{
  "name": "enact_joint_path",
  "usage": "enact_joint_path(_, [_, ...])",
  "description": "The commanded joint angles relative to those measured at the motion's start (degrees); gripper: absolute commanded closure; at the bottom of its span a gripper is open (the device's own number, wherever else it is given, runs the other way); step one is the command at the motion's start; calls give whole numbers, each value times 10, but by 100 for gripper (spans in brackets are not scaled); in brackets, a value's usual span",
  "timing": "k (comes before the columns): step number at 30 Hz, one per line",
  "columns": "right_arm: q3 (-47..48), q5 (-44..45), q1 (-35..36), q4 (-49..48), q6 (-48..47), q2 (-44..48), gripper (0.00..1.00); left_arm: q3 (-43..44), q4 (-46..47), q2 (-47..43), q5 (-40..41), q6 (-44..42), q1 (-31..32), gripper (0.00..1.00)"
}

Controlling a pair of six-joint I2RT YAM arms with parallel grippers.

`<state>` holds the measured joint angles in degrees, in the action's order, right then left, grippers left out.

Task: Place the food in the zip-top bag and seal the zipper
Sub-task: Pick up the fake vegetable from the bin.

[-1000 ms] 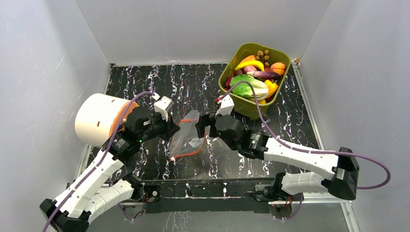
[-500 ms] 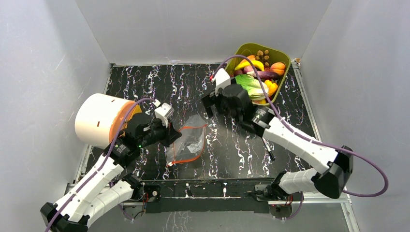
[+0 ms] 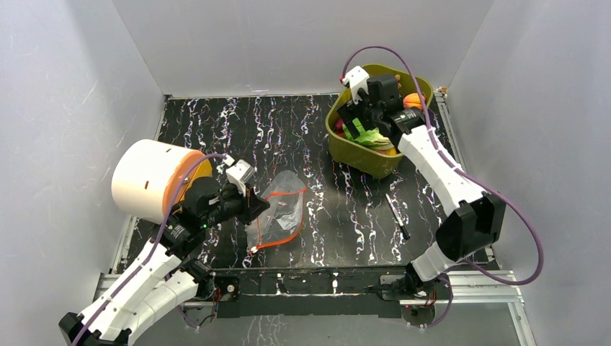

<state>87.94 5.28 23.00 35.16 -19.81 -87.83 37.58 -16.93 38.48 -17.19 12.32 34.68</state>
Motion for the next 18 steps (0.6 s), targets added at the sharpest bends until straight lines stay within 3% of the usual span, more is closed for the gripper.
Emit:
enact_joint_path(1, [51, -4, -45, 45, -66, -38, 6, -10, 19, -27, -10, 4, -1, 100])
enact_joint_path(5, [65, -27, -73, 59, -99, -63, 2, -12, 17, -30, -11, 2, -1, 100])
enact_joint_path(18, [173, -139, -114, 150, -166, -188, 2, -8, 8, -17, -19, -4, 0, 100])
